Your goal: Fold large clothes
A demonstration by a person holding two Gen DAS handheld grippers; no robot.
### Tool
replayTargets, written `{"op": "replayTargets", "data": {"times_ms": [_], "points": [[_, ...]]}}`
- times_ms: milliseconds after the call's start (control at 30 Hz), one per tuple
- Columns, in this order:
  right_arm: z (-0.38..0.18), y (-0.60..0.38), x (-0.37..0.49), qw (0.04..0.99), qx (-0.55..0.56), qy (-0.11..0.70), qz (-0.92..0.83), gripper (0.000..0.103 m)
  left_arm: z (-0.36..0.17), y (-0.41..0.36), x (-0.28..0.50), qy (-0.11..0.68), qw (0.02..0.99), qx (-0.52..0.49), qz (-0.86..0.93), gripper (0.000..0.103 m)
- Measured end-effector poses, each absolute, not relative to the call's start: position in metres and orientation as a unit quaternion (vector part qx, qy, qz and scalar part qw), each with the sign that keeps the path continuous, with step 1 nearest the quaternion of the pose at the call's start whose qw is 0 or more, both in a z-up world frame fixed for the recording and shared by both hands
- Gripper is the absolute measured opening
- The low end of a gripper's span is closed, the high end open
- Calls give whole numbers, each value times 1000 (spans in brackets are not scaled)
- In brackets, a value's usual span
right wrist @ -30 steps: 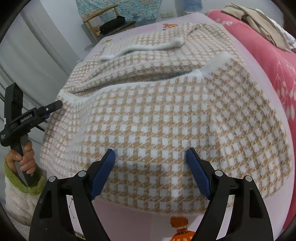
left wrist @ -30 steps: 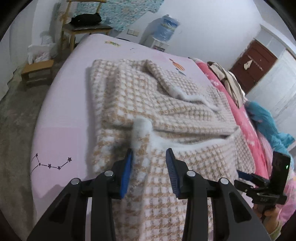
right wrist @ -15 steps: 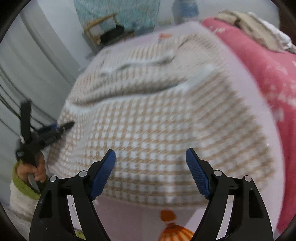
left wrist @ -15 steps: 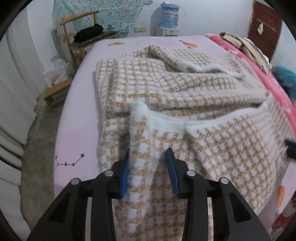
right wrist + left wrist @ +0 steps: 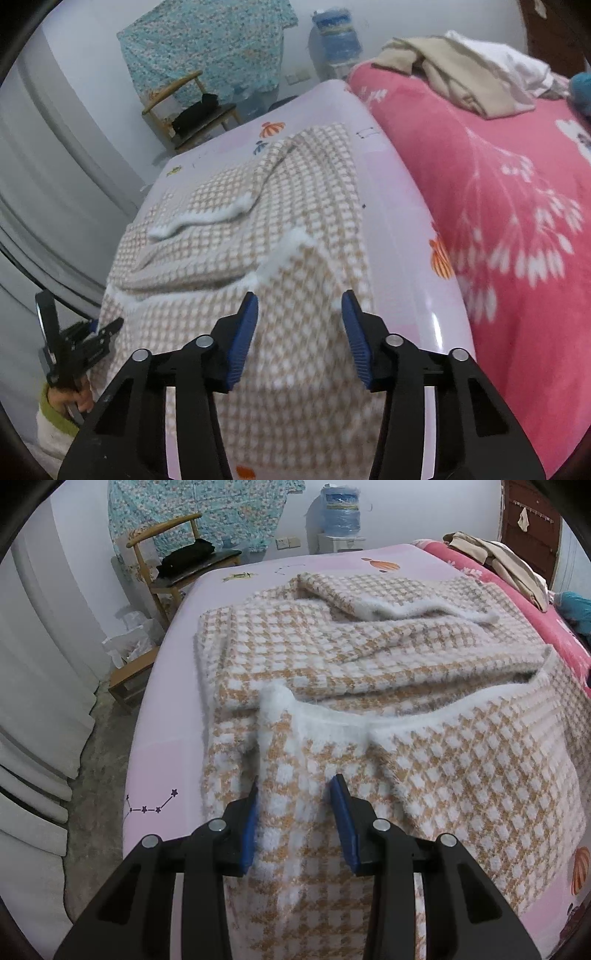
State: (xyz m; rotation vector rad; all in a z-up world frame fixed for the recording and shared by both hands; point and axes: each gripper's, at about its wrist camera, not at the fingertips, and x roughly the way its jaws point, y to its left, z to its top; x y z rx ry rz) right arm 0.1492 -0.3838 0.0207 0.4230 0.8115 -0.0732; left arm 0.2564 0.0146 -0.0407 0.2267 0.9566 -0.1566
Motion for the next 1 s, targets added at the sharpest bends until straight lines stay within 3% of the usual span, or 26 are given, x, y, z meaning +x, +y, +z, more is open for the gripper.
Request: {"op": "replayTargets", "data": {"times_ms": [67,333,633,1000], "points": [[17,-390,162,892,217,396,-22,37,-41,13,256,457,879,114,-72,36],[-1,-406,194,870,245,428,16,36,-40,11,256,456,879,120,-69,36],[-2,-391,168,857,225,462,36,36,-40,11,255,457,879,119,-69,36],[-9,-388,188,854,212,474,15,27,-40,10,255,461,877,119,-63,36]]}}
